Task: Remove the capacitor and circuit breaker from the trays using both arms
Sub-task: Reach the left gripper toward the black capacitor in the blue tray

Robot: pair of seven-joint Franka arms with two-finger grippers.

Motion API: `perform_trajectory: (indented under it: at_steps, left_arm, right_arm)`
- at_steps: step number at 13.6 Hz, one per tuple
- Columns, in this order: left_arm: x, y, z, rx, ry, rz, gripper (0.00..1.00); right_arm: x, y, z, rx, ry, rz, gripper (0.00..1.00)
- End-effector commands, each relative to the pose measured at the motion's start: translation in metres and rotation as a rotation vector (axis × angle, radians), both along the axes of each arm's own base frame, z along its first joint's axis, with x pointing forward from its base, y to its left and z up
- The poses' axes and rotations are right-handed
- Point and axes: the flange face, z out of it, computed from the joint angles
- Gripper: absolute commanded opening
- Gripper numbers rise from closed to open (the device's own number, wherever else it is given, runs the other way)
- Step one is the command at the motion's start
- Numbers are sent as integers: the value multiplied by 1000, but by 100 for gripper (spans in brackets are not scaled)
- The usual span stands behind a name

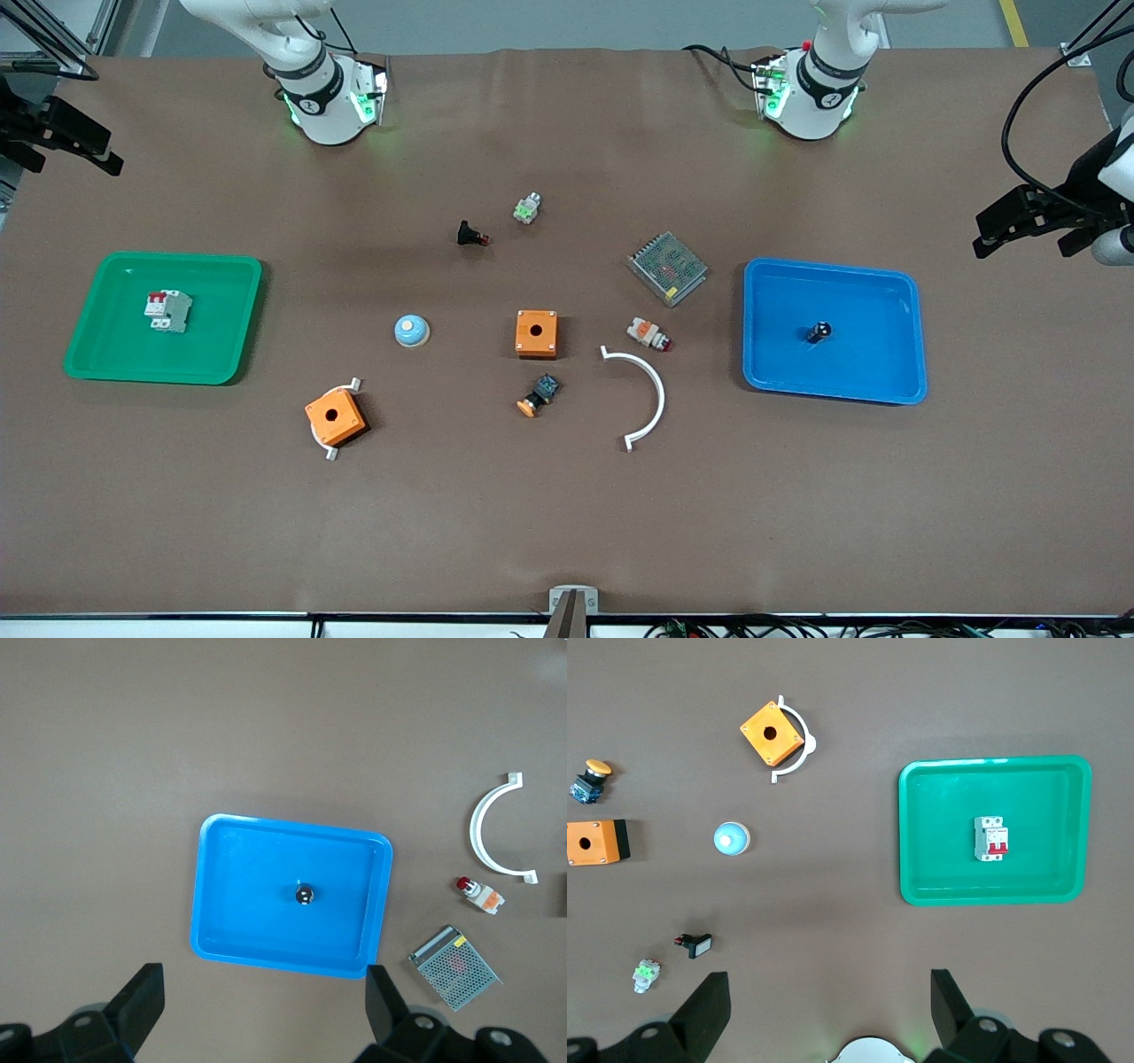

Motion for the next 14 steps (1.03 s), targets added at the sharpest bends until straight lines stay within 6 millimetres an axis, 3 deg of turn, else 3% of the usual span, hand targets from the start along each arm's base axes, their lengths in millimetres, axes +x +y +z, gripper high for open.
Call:
perform_trajectory:
  at_steps: [1,7,12,14]
  left_arm:
    - [4,2,4,-8,-20,7,100]
    - [6,4,0,-9,-14,8,100]
    - [19,2,-59,-13,117,-1,100]
    - [27,-11,-92,-13,173,-14,100]
  right_arm:
    - [-9,2,3,-10,-9,4,100]
    - [-8,2,2,-10,-7,4,100]
    - [-8,2,3,-11,-9,4,100]
    - [-9,2,3,-11,-7,4,100]
